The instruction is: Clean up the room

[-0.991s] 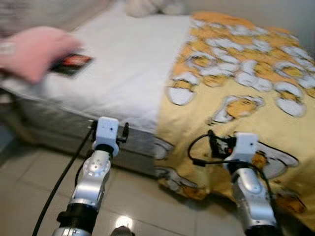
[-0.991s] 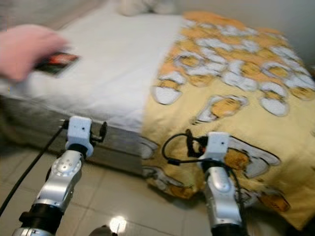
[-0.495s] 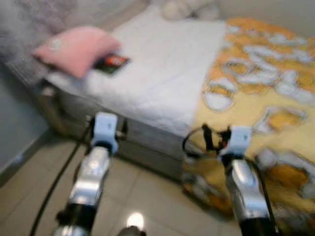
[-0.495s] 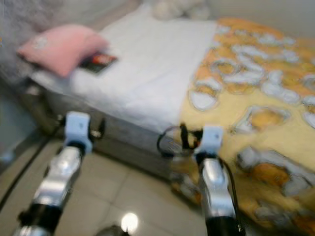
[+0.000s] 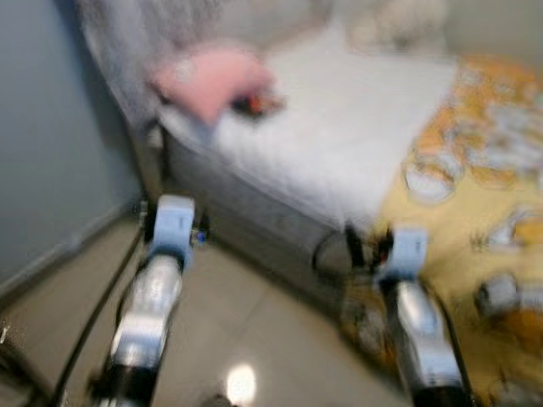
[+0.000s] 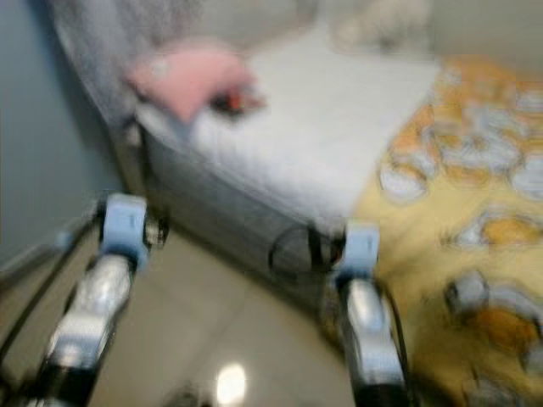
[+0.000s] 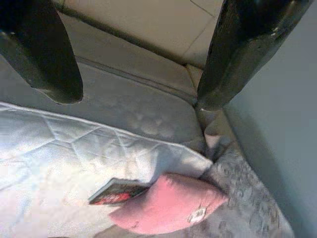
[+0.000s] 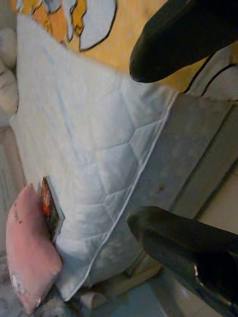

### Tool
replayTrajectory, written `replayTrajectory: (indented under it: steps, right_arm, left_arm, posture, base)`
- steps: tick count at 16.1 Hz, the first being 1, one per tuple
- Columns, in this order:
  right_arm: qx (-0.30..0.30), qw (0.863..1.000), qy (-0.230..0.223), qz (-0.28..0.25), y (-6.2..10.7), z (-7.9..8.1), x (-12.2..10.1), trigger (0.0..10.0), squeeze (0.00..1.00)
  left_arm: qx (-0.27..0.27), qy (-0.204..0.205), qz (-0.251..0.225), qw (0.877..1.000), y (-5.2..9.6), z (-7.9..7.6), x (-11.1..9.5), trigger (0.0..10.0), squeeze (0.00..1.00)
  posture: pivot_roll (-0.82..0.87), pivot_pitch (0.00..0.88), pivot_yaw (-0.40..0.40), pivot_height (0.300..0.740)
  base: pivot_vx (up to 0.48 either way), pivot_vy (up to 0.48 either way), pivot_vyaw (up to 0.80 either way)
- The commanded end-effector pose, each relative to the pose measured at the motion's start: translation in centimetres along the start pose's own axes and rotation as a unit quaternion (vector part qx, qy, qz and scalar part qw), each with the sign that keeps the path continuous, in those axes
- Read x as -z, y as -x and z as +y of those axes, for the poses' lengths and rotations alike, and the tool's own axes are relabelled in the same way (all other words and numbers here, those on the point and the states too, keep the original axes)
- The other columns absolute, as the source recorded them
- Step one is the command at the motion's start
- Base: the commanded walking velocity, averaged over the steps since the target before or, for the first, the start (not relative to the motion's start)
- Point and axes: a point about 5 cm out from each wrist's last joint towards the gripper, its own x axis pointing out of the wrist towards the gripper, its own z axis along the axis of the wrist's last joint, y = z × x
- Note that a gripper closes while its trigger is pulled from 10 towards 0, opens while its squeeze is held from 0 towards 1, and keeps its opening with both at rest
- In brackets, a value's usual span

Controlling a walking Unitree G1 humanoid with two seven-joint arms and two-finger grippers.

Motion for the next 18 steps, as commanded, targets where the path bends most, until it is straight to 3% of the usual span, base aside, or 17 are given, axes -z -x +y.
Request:
replayTrajectory:
  steps: [1, 3, 5, 7, 9, 12, 18]
  right_arm:
    - [0.008, 1.0, 0.004, -0.007, 0.1, -0.6, -0.1, 10.0, 0.0]
    - [0.007, 1.0, 0.009, -0.008, 0.4, -0.8, 0.0, 10.0, 0.0]
    - [0.006, 1.0, 0.012, -0.003, 0.6, -1.1, 0.2, 10.0, 0.0]
    - [-0.004, 1.0, 0.011, 0.004, 0.2, -0.7, 0.5, 10.0, 0.0]
    - [-0.007, 1.0, 0.011, 0.0, -0.1, -0.3, 0.3, 10.0, 0.0]
    - [-0.019, 0.999, 0.036, 0.002, -0.3, 0.3, 0.3, 10.0, 0.0]
    - [-0.009, 1.0, 0.025, 0.0, 0.0, -0.7, 0.2, 10.0, 0.0]
  left_arm:
    - [0.02, -0.028, -0.018, 0.999, 0.5, -0.2, -0.4, 10.0, 0.0]
    - [0.055, -0.059, -0.032, 0.996, 1.2, -0.6, -0.5, 10.0, 0.0]
    - [0.114, -0.01, -0.012, 0.993, 1.3, -2.2, -0.2, 10.0, 0.0]
    - [0.103, 0.074, -0.014, 0.992, 0.4, -2.6, -1.0, 10.0, 0.0]
    - [0.083, 0.071, -0.028, 0.994, 0.2, -2.2, -1.7, 10.0, 0.0]
    - [0.044, 0.088, -0.002, 0.995, -0.7, -2.5, -1.4, 10.0, 0.0]
    - [0.026, 0.061, -0.001, 0.998, -0.8, -1.1, -0.9, 10.0, 0.0]
  posture:
    - [0.09, 0.0, 0.006, 0.74]
    - [0.08, 0.0, 0.004, 0.74]
    - [0.08, 0.0, -0.007, 0.74]
    - [0.09, 0.0, 0.003, 0.74]
    - [0.09, 0.0, 0.001, 0.74]
    - [0.08, 0.0, 0.001, 0.74]
    - [0.07, 0.0, -0.003, 0.74]
  base:
    - [0.0, -0.454, 0.51]
    - [0.0, -0.454, 0.5]
    - [0.0, -0.446, 0.48]
    - [0.146, -0.161, 0.46]
    - [0.187, 0.0, 0.45]
    - [0.48, 0.0, 0.0]
    - [0.48, 0.0, 0.67]
